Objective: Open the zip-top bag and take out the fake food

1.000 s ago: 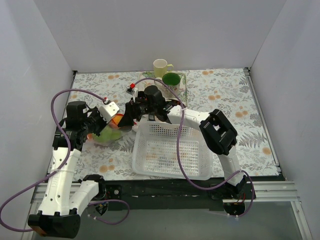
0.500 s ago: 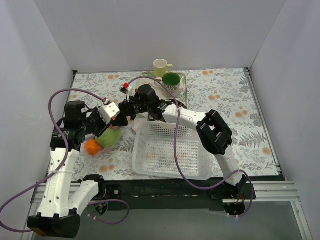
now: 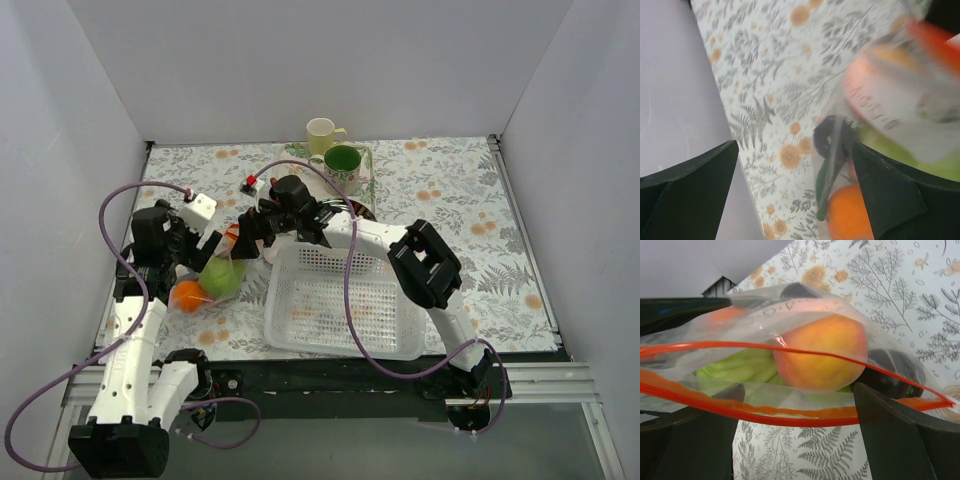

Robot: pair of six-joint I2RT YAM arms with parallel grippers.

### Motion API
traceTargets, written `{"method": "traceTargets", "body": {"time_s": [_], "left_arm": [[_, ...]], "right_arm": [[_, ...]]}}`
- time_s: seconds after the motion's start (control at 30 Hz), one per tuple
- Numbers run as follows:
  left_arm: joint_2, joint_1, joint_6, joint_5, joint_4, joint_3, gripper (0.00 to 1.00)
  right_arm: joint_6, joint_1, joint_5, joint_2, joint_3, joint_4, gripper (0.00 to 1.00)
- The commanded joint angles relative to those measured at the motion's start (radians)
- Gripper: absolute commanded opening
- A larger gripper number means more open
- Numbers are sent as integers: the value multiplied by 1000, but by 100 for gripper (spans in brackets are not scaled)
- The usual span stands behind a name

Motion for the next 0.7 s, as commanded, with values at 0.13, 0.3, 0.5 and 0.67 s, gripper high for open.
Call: {"method": "traceTargets", "body": {"time_s": [0.13, 0.3, 0.5, 0.67], "left_arm": [[107, 195, -67, -113, 170, -264, 98], [376, 365, -162, 165, 6, -83, 98], [597, 383, -161, 398, -135, 26, 96], [681, 372, -155, 507, -223, 118, 92]], "right_arm": [[-170, 38, 176, -140, -115, -57, 98], [-202, 38, 211, -159, -160, 8, 98], [-205, 38, 184, -133, -166, 87, 98], [-201, 43, 151, -79, -90, 57, 98]]}}
